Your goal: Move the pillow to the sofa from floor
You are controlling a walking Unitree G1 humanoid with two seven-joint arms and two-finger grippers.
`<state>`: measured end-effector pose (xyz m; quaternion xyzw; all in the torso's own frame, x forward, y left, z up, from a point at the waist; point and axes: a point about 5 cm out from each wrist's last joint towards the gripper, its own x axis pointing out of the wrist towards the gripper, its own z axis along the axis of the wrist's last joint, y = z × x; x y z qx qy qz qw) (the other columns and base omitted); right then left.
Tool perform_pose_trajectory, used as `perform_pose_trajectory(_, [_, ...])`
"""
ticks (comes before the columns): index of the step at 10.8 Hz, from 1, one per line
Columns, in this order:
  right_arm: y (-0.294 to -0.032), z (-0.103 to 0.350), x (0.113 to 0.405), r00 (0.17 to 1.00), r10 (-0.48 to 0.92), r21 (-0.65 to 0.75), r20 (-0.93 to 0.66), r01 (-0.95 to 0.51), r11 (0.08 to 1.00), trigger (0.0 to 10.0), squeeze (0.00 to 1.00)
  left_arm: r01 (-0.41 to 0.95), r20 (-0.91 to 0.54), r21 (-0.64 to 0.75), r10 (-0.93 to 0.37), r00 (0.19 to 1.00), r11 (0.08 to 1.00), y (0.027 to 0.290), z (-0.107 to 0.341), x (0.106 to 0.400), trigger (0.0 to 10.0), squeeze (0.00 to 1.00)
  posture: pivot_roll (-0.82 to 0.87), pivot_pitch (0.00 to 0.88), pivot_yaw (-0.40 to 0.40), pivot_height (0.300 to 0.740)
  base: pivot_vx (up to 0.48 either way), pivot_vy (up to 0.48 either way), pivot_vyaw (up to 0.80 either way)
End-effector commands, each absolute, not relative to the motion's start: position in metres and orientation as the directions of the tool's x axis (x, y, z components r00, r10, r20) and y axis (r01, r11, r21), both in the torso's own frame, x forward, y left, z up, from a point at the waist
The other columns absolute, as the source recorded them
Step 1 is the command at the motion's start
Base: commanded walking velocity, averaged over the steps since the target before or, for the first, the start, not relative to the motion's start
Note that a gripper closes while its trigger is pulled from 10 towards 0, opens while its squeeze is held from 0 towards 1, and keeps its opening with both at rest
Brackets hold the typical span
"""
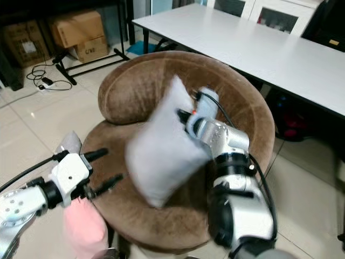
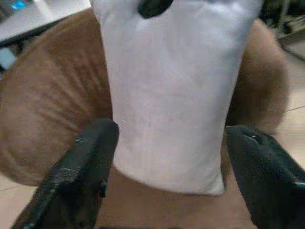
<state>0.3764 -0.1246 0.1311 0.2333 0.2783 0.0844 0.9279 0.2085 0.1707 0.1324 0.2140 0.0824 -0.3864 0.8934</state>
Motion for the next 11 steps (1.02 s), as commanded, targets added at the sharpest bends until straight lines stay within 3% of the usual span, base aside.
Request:
perform_pose_trajectory(1, [-0.133, 0.146, 0.387, 0.878, 0.235, 0.470, -0.417, -0.014, 0.883, 0.0, 0.00, 0.747, -0.315, 0.296, -0.677, 0.665, 0.595, 0.168, 0.136, 0.204, 10.0, 1.00, 0.07, 0.000, -0.068, 0.740, 0.000, 0.000, 0.00])
perform_pose_trajectory(5, [-0.173, 0.133, 0.392, 0.900, 0.041, 0.476, -0.434, 0.191, 0.858, 0.0, 0.00, 0.740, -0.337, 0.268, -0.660, 0.671, 0.616, 0.178, 0.140, 0.197, 10.0, 1.00, 0.10, 0.000, -0.080, 0.740, 0.000, 0.000, 0.00])
perform_pose_trajectory(7, [-0.175, 0.128, 0.392, 0.894, 0.028, 0.455, -0.446, 0.200, 0.868, 0.0, 0.00, 0.743, -0.347, 0.263, -0.658, 0.668, 0.616, 0.179, 0.141, 0.196, 10.0, 1.00, 0.10, 0.000, -0.079, 0.740, 0.000, 0.000, 0.00])
perform_pose_trajectory(8, [-0.172, 0.124, 0.391, 0.888, 0.030, 0.389, -0.458, 0.169, 0.906, 10.0, 0.00, 0.744, -0.354, 0.266, -0.656, 0.667, 0.613, 0.180, 0.140, 0.197, 10.0, 1.00, 0.10, 0.000, -0.078, 0.740, 0.000, 0.000, 0.00])
perform_pose_trajectory(9, [-0.169, 0.125, 0.392, 0.900, 0.055, 0.412, -0.432, 0.143, 0.900, 10.0, 0.60, 0.741, -0.352, 0.270, -0.654, 0.670, 0.615, 0.180, 0.141, 0.198, 10.0, 1.00, 0.10, 0.000, -0.078, 0.740, 0.000, 0.000, 0.00])
perform_pose_trajectory(10, [-0.179, 0.128, 0.393, 0.907, -0.007, 0.377, -0.421, 0.182, 0.908, 10.0, 1.00, 0.739, -0.348, 0.269, -0.653, 0.672, 0.618, 0.179, 0.142, 0.199, 10.0, 1.00, 0.11, 0.000, -0.082, 0.740, 0.000, 0.000, 0.00])
perform_pose_trajectory(11, [-0.187, 0.130, 0.393, 0.909, -0.052, 0.349, -0.414, 0.211, 0.913, 10.0, 1.00, 0.738, -0.347, 0.270, -0.652, 0.674, 0.619, 0.178, 0.141, 0.200, 10.0, 1.00, 0.11, 0.000, -0.084, 0.740, 0.000, 0.000, 0.00])
